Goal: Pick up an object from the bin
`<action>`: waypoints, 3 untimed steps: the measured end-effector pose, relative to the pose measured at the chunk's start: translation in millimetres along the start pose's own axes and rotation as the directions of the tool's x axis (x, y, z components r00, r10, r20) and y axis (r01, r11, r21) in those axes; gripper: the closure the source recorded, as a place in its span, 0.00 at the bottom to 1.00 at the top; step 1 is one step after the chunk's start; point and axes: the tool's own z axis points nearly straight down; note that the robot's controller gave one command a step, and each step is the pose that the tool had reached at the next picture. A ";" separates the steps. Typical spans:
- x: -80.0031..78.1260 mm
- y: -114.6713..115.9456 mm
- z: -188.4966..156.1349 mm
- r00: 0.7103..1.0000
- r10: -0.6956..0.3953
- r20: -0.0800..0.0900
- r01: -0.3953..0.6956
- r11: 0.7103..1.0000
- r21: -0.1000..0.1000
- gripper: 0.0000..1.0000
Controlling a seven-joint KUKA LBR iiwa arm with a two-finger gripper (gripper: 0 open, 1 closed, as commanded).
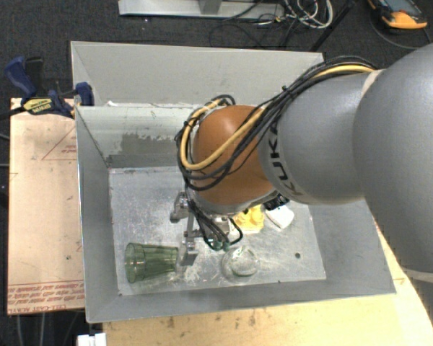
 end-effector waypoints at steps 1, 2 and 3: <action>-2.1 -0.6 -3.4 1.000 0.003 0.007 -0.003 1.000 -0.001 0.00; -14.7 15.9 59.9 0.994 -0.105 0.013 0.105 0.994 -0.001 1.00; -14.7 15.9 59.9 0.994 -0.105 0.013 0.105 0.994 -0.001 1.00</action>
Offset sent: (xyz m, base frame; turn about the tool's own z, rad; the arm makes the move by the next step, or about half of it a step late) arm 0.0102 0.0154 -0.0666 -0.1075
